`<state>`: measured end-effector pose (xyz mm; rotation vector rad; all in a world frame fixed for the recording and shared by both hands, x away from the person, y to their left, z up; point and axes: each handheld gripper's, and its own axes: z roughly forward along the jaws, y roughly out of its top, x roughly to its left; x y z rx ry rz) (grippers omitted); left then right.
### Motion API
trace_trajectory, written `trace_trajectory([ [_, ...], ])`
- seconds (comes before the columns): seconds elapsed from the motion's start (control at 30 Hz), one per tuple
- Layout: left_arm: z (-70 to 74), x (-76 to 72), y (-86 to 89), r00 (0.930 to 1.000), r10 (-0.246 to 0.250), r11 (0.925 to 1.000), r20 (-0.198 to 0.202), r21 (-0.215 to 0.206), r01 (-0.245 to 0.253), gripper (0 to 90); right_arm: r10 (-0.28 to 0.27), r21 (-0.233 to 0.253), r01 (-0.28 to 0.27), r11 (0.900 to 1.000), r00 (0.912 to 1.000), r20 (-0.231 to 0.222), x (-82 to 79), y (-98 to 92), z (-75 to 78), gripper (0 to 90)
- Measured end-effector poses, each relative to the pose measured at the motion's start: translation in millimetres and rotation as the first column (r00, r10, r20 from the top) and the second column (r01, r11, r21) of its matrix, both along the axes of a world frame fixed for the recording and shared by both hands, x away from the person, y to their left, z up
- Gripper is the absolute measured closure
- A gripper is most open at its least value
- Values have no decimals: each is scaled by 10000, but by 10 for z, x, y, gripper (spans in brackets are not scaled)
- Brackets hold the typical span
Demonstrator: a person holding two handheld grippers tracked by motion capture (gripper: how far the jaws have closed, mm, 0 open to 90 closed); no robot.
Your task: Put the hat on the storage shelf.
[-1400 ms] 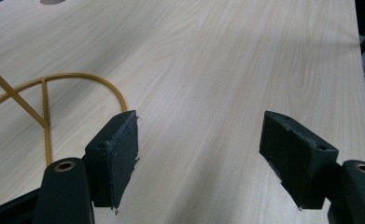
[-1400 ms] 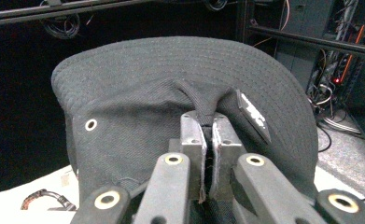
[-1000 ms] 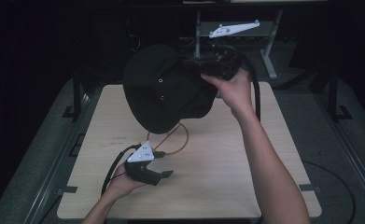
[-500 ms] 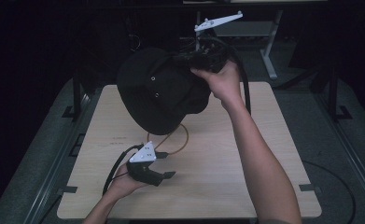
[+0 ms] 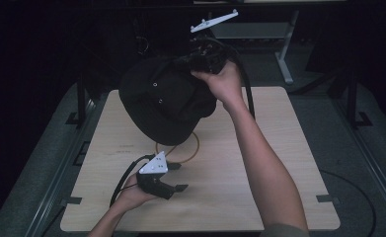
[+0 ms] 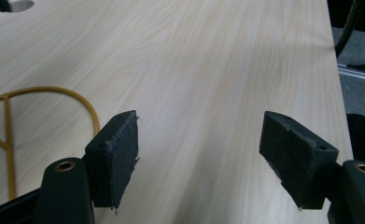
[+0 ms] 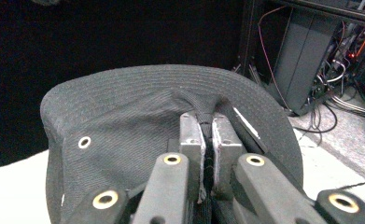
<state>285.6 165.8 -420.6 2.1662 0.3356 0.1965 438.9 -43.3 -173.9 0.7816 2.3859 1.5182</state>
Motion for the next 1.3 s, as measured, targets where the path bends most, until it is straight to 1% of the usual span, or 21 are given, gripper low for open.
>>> trace_trajectory([
  [0.07, -6, -8, -15, 10000, -23, 10000, -65, -8, 23, 277, 69, -271, -69, 9996, 10000, -30, 19, 61, 22, 852],
  [0.1, -3, -11, -17, 10000, -54, 10000, -65, 61, 54, 277, 118, -588, -112, 9982, 9999, 102, 31, 93, 34, 850],
  [0.13, -7, -12, -22, 9999, -86, 9999, -64, 93, 86, 277, 143, -724, -132, 9973, 9998, 148, 40, 132, 44, 850],
  [0.2, -15, -18, -35, 9999, -159, 9996, -34, 216, 160, 277, 253, -899, -251, 9956, 9997, 7, 70, 206, 53, 847],
  [0.23, -19, -26, -44, 9998, -203, 9995, -38, 243, 204, 277, 337, -1315, -342, 9907, 9994, -62, 117, 305, 56, 847],
  [0.27, -23, -33, -56, 9997, -228, 9996, -52, 181, 229, 277, 337, -1315, -342, 9907, 9994, -62, 117, 305, 56, 847],
  [0.3, -20, -45, -73, 9994, -337, 9992, -43, 234, 338, 277, 430, -1551, -442, 9869, 9990, -113, 158, 412, 45, 846],
  [0.33, -20, -45, -73, 9994, -337, 9992, -43, 234, 338, 277, 430, -1551, -442, 9869, 9990, -113, 158, 412, 45, 846],
  [0.4, -15, -60, -88, 9989, -471, 9985, -45, 275, 472, 277, 431, -1825, -461, 9821, 9989, -205, 199, 532, 22, 834],
  [0.43, -13, -64, -94, 9986, -531, 9982, -24, 267, 532, 277, 444, -1899, -477, 9806, 9988, -217, 224, 603, 1, 788],
  [0.5, -18, -80, -113, 9974, -716, 9969, 36, 324, 715, 277, 291, -1840, -301, 9825, 9995, -82, 247, 695, -22, 635],
  [0.57, -26, -99, -128, 9968, -793, 9961, -70, 388, 795, 277, 294, -1642, -341, 9858, 9991, -312, 257, 730, -32, 578],
  [0.6, -29, -103, -131, 9968, -795, 9960, -77, 407, 797, 275, 320, -1677, -369, 9852, 9990, -318, 248, 731, -33, 562],
  [0.67, -24, -99, -124, 9969, -787, 9960, -93, 407, 790, 274, 263, -1764, -309, 9838, 9992, -285, 236, 686, -44, 531],
  [0.73, -31, -101, -112, 9972, -730, 9969, -173, 284, 735, 274, 170, -1549, -229, 9877, 9991, -394, 226, 596, -54, 515],
  [0.8, -33, -98, -105, 9974, -712, 9968, -135, 344, 717, 273, 100, -1395, -155, 9901, 9992, -399, 219, 487, -83, 497],
  [0.93, -30, -120, -118, 9970, -747, 9967, -196, 317, 753, 271, -133, -1145, 57, 9934, 9977, -661, 168, 292, -155, 460],
  [0.97, -30, -126, -122, 9970, -746, 9967, -208, 307, 752, 271, -131, -1065, 69, 9943, 9983, -575, 152, 232, -181, 451],
  [1.0, -32, -127, -126, 9970, -748, 9966, -197, 323, 754, 271, -204, -977, 139, 9951, 9976, -657, 133, 199, -190, 444],
  [1.07, -35, -121, -128, 9972, -713, 9967, -212, 366, 720, 270, -189, -916, 133, 9957, 9980, -602, 108, 102, -225, 432],
  [1.3, -36, -103, -105, 9980, -533, 9985, -339, 126, 538, 263, -315, -425, 294, 9987, 9983, -485, 6, -212, -316, 376],
])
